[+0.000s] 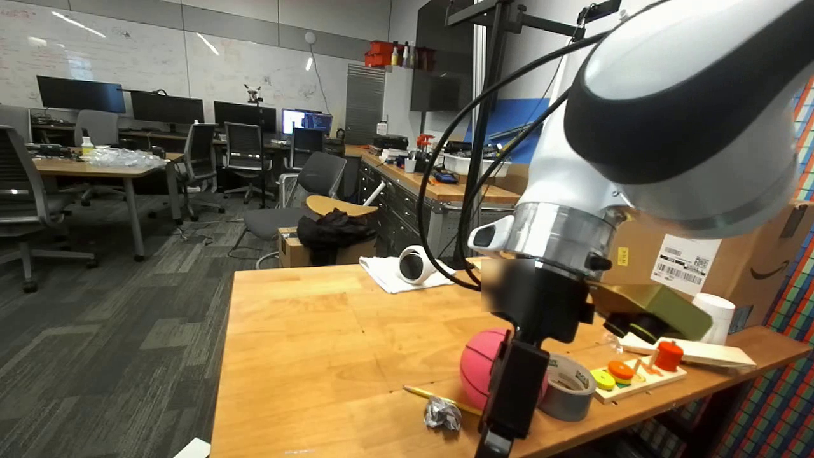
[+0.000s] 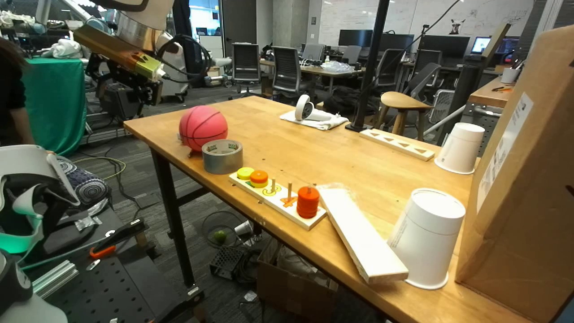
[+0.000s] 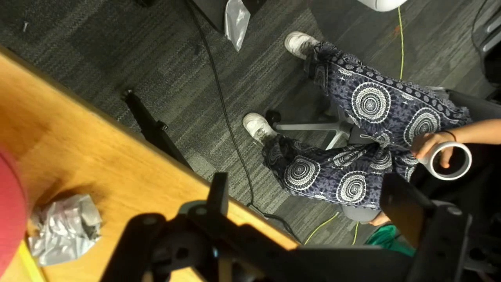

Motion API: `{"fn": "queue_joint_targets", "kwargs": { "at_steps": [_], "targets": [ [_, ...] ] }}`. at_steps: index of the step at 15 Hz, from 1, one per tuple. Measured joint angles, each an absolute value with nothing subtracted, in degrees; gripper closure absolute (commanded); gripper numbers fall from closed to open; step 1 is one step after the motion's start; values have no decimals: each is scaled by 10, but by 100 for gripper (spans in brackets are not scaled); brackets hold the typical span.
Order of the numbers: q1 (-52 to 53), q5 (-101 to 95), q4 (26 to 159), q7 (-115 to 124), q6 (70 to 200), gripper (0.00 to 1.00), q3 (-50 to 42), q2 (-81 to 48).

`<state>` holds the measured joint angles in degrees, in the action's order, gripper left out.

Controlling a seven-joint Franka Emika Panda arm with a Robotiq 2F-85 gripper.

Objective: Push the basketball to the right side of the table

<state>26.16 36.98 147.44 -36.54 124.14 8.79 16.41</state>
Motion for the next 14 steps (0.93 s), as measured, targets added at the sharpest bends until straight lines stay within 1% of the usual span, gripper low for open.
{"fn": "queue_joint_targets", "kwargs": {
  "at_steps": [5, 9, 14],
  "targets": [
    [247, 343, 1465, -375, 1248, 0, 104, 124],
    [235, 277, 1435, -368, 1294, 0, 116, 92],
    [163, 49, 1390, -287, 1313, 0, 108, 71]
  ]
}}
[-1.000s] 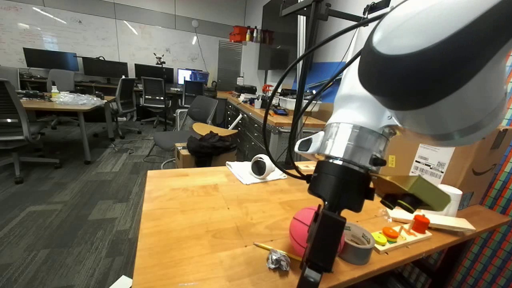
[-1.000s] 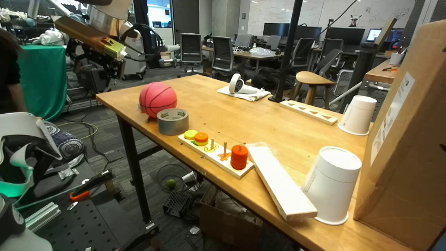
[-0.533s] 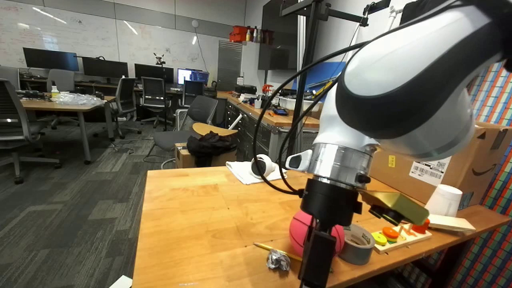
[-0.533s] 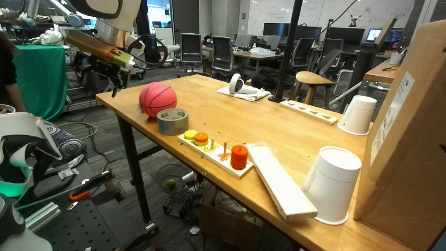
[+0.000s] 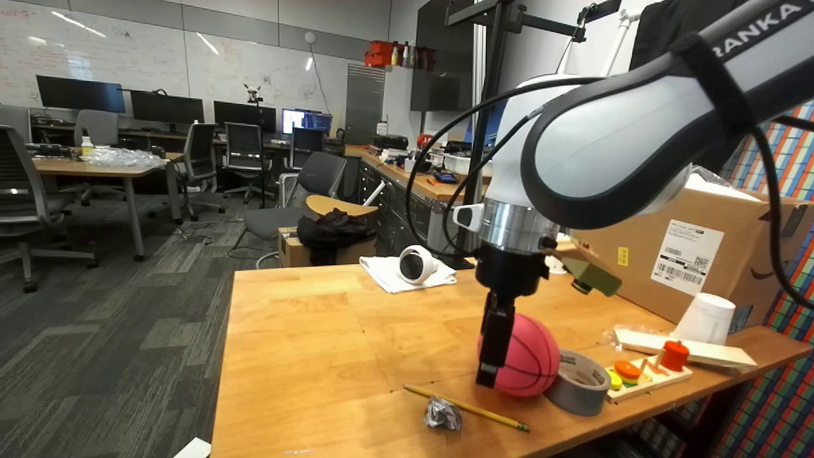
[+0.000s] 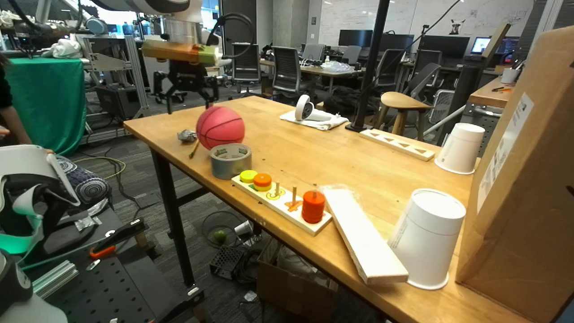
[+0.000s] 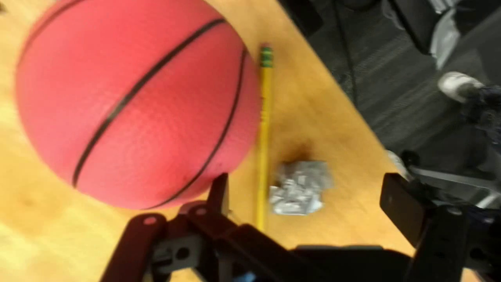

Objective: Push the basketball to the right side of the table

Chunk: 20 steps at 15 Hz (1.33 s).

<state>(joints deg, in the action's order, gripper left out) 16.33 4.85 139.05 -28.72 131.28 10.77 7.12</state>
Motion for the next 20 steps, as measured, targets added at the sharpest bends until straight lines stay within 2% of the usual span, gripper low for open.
{"fn": "queue_joint_targets", "kwargs": {
  "at_steps": [5, 9, 20],
  "targets": [
    [90, -135, 1348, -233, 1298, 0, 76, 116],
    [88, -201, 1355, -180, 1298, 0, 92, 186],
    [223, 0, 1401, -220, 1346, 0, 127, 142]
  ]
}}
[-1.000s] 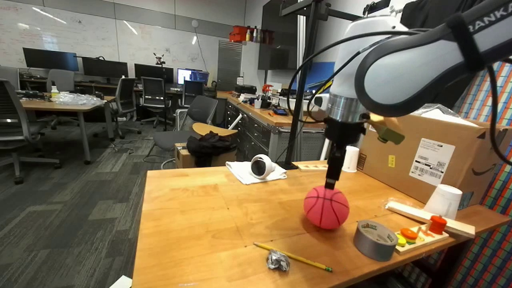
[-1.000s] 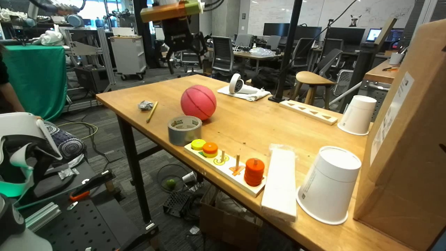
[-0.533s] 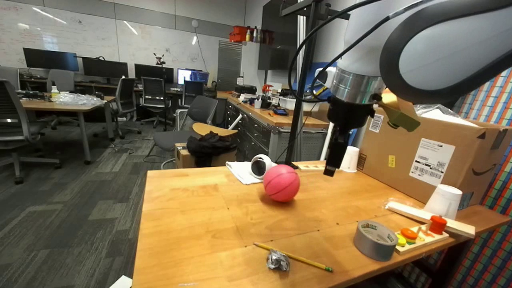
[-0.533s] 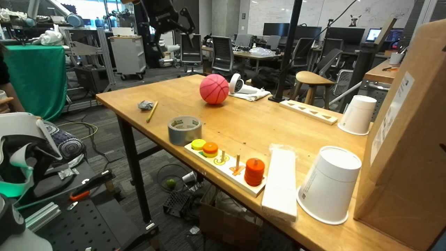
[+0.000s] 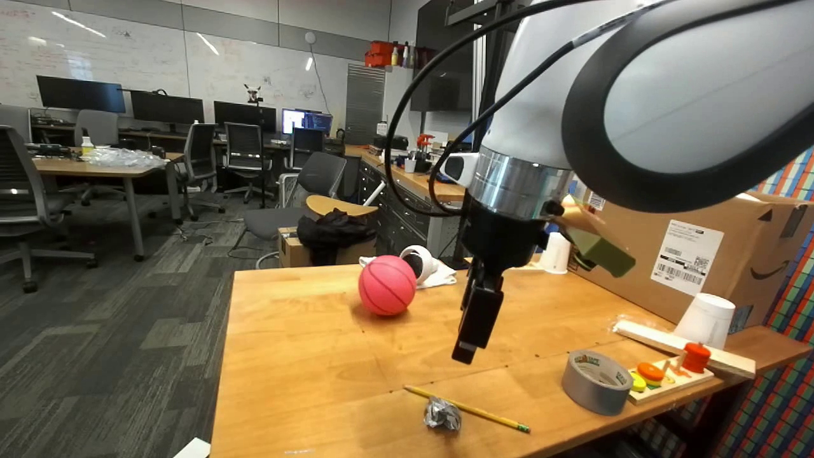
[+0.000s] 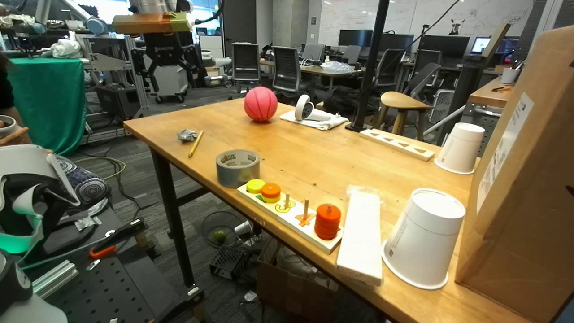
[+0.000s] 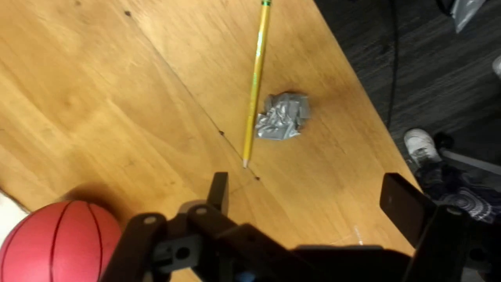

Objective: Push the basketball to the right side of the table

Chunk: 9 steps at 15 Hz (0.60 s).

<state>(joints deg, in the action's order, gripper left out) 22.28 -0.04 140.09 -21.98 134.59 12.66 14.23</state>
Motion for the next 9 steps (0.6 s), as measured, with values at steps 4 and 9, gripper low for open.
{"fn": "queue_joint_targets", "kwargs": {
  "at_steps": [4, 9],
  "targets": [
    [249, 89, 1397, -314, 1371, 0, 127, 125],
    [265, 147, 1381, -402, 1375, 0, 127, 110]
  ]
}}
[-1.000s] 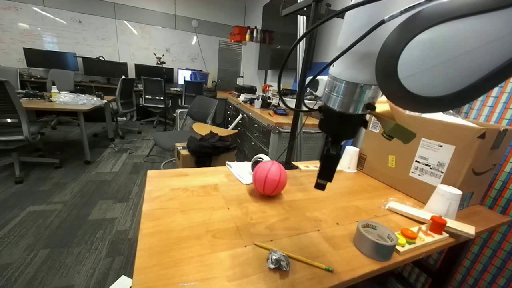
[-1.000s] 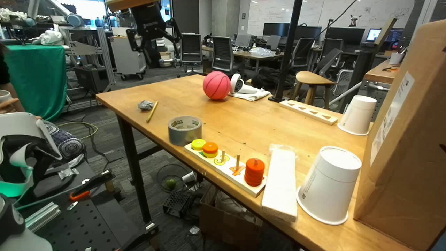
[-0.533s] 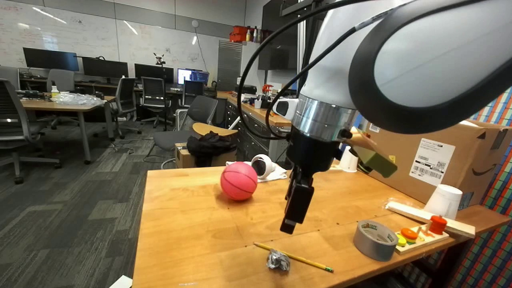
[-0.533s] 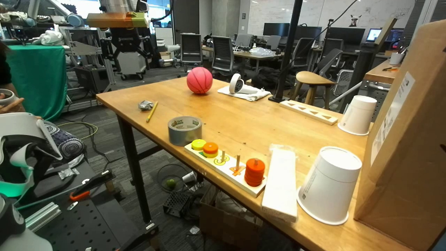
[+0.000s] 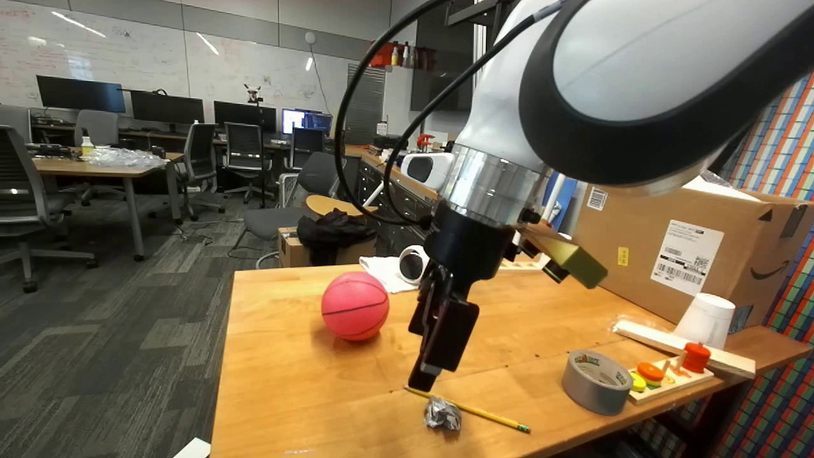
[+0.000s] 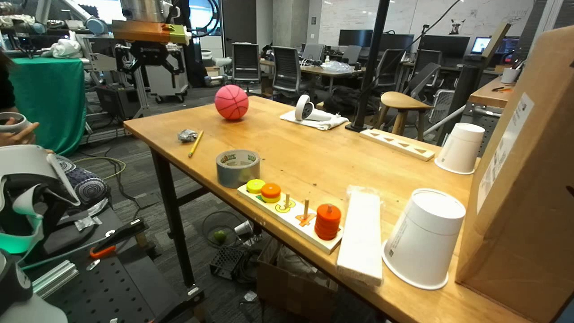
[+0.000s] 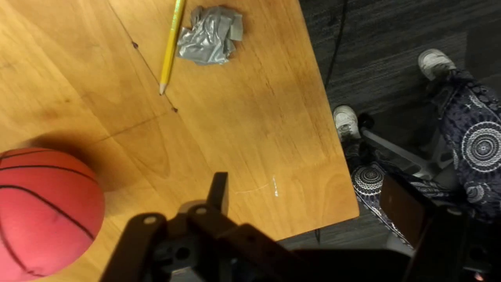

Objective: Push the basketball to the right side of the table

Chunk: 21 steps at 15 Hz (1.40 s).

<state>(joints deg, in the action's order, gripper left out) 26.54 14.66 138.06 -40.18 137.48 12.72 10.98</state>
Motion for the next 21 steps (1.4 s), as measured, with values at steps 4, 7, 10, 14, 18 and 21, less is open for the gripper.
{"fn": "queue_joint_targets", "kwargs": {
  "at_steps": [4, 7, 10, 14, 18, 21],
  "targets": [
    [263, 151, 1367, -440, 1375, 0, 127, 107],
    [263, 154, 1356, -462, 1374, 0, 128, 105],
    [263, 154, 1332, -482, 1369, 0, 134, 91],
    [263, 153, 1286, -508, 1354, 0, 149, 58],
    [257, 153, 1246, -597, 1335, 0, 154, 19],
    [231, 153, 1238, -717, 1320, 0, 153, -7]
  ]
}}
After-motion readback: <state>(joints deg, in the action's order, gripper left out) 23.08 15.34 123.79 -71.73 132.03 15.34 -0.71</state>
